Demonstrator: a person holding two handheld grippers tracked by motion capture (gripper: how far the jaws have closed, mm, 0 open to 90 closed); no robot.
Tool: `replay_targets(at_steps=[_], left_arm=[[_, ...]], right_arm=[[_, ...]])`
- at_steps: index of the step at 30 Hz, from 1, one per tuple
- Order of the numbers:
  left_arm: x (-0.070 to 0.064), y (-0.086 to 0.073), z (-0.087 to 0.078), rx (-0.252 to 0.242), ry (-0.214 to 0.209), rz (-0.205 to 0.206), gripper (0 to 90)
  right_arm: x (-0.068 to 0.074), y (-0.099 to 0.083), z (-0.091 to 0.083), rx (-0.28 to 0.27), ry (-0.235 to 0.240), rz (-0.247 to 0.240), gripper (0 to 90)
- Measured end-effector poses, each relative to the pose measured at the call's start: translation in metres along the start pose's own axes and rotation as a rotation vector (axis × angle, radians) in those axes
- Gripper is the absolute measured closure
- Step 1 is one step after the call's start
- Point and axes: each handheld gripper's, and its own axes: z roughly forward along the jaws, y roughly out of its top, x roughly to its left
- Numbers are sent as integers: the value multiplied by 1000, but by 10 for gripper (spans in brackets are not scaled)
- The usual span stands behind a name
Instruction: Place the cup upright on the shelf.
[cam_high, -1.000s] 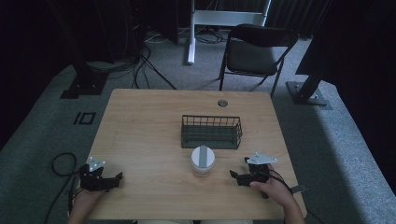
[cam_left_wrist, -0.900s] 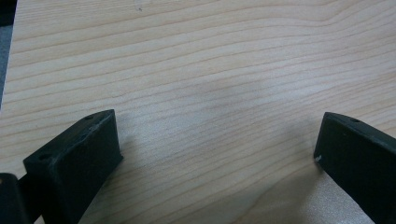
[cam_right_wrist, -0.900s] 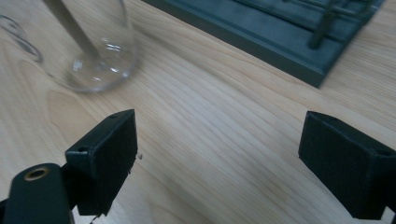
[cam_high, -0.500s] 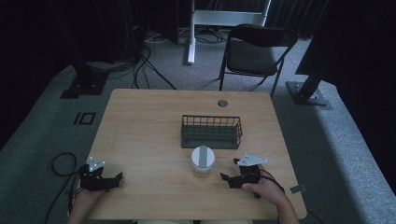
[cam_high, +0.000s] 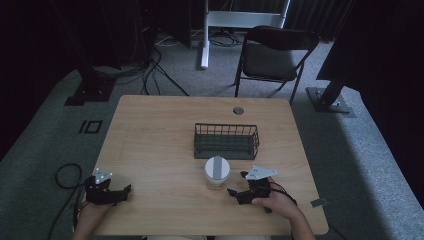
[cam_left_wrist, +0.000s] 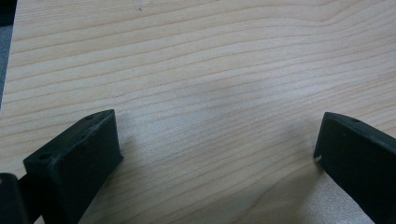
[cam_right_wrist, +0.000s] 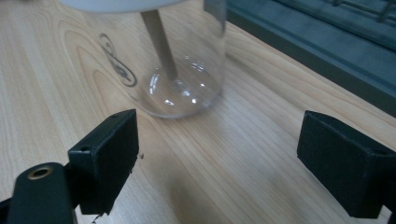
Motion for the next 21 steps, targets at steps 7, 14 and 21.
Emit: replay_targets(at_steps=[7,14,21], left_arm=[[0,0,0,0,0,1,5],[0,0,0,0,-1,0,5],[0,0,0,0,-1,0,5]], right_arm=[[6,7,5,-21,30,-8,125],[11,13,12,-42,46,-14,125],[18,17,20,-66,63,-18,125]])
